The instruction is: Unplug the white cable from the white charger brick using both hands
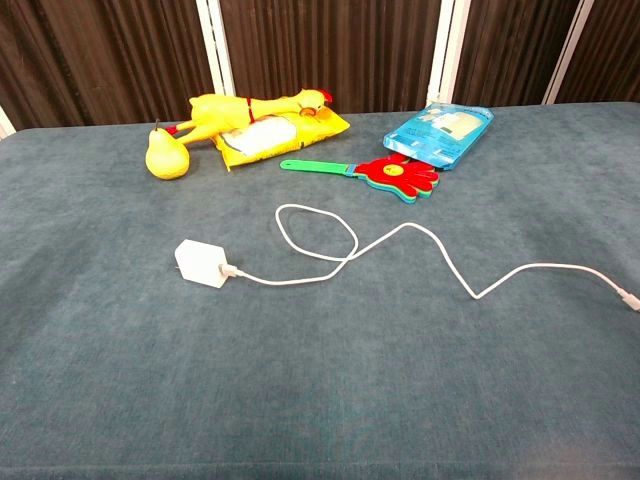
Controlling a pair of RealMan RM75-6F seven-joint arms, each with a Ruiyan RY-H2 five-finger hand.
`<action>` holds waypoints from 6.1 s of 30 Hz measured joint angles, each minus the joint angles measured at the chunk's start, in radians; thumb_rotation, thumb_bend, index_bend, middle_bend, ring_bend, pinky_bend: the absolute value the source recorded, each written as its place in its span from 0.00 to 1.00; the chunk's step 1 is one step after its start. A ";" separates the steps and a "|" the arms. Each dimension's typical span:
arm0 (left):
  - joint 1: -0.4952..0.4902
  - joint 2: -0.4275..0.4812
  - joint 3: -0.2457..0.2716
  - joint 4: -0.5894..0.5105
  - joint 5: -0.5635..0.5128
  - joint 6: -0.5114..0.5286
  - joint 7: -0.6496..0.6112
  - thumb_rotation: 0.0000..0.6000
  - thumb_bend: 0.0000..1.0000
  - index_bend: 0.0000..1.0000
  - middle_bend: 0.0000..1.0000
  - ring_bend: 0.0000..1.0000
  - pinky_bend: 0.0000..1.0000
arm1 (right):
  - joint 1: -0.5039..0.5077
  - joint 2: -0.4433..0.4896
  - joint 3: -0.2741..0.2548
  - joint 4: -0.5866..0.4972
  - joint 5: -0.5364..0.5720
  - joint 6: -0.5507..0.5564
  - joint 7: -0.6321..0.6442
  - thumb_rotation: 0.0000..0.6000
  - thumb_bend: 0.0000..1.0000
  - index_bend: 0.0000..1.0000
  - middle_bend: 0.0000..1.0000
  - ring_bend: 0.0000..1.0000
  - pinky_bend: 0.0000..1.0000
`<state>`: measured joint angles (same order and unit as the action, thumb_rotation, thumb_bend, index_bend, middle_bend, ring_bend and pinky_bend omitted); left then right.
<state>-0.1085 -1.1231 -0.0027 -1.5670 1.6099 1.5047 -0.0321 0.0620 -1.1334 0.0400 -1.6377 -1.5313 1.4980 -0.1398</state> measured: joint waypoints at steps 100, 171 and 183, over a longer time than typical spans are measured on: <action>-0.390 -0.568 -0.154 -0.097 -0.329 -0.263 0.616 1.00 0.61 0.78 0.85 1.00 1.00 | 0.480 -0.550 0.210 0.033 0.030 -0.329 -0.138 1.00 0.29 0.55 0.09 0.00 0.00; -0.434 -0.549 -0.145 -0.134 -0.342 -0.243 0.579 1.00 0.61 0.78 0.85 1.00 1.00 | 0.710 -0.953 0.252 0.454 0.120 -0.315 -0.108 1.00 0.46 0.72 0.20 0.00 0.00; -0.432 -0.545 -0.136 -0.146 -0.331 -0.239 0.579 1.00 0.61 0.78 0.85 1.00 1.00 | 0.713 -0.957 0.255 0.448 0.131 -0.315 -0.109 1.00 0.53 0.75 0.22 0.01 0.00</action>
<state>-0.5406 -1.6686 -0.1391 -1.7130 1.2789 1.2658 0.5464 0.7751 -2.0904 0.2951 -1.1897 -1.4003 1.1834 -0.2484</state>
